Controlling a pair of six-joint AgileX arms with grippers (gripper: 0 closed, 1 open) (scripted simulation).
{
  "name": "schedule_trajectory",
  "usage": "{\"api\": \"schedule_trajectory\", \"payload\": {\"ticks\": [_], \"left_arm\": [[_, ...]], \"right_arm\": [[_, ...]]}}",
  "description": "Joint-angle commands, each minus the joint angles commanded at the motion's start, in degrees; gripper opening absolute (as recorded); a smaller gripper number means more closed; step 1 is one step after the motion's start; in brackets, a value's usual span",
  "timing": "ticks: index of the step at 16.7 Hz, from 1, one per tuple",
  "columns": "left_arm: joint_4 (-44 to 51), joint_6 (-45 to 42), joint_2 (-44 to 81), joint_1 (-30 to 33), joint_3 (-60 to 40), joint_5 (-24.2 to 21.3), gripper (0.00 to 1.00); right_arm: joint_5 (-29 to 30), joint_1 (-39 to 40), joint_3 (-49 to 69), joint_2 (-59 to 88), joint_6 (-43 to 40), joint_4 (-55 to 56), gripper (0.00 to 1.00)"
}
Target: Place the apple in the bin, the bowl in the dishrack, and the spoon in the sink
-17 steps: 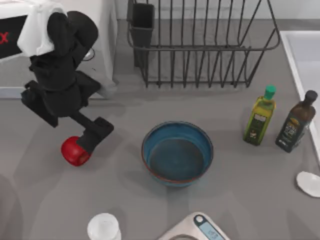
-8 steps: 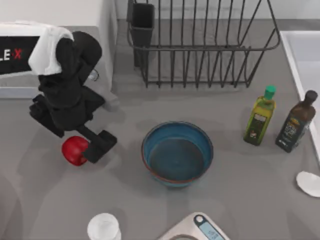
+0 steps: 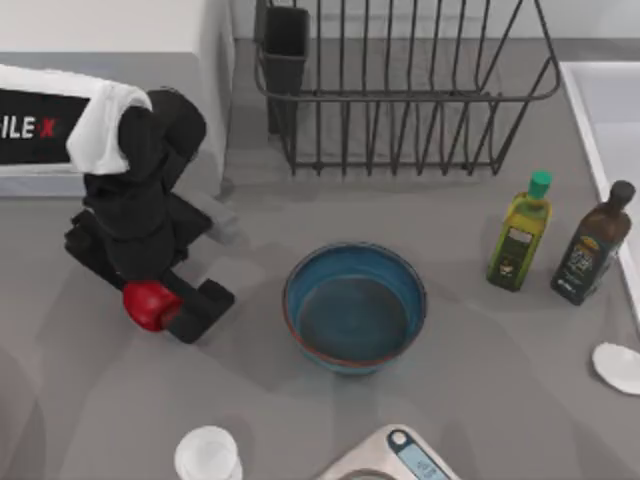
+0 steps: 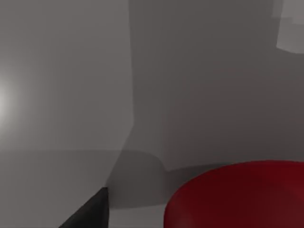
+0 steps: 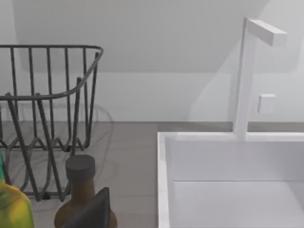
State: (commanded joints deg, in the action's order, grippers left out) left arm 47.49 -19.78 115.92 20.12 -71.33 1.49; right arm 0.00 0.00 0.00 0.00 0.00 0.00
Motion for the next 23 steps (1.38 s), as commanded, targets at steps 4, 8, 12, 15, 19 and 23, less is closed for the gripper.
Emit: {"api": "schedule_trajectory", "payload": {"ticks": [4,8,12,15,19,23], "left_arm": [[0.0,0.0,0.0,0.0,0.0,0.0,0.62],[0.0,0.0,0.0,0.0,0.0,0.0,0.32],[0.0,0.0,0.0,0.0,0.0,0.0,0.02],[0.0,0.0,0.0,0.0,0.0,0.0,0.00],[0.0,0.0,0.0,0.0,0.0,0.0,0.00],[1.4,0.4,-1.1,0.3,-1.0,-1.0,0.00]], "right_arm": [[0.0,0.0,0.0,0.0,0.0,0.0,1.00],[0.0,0.0,0.0,0.0,0.0,0.0,1.00],[0.0,0.0,0.0,0.0,0.0,0.0,1.00],[0.0,0.0,0.0,0.0,0.0,0.0,1.00],[0.0,0.0,0.0,0.0,0.0,0.0,1.00],[0.0,0.0,0.0,0.0,0.0,0.0,1.00]]}}
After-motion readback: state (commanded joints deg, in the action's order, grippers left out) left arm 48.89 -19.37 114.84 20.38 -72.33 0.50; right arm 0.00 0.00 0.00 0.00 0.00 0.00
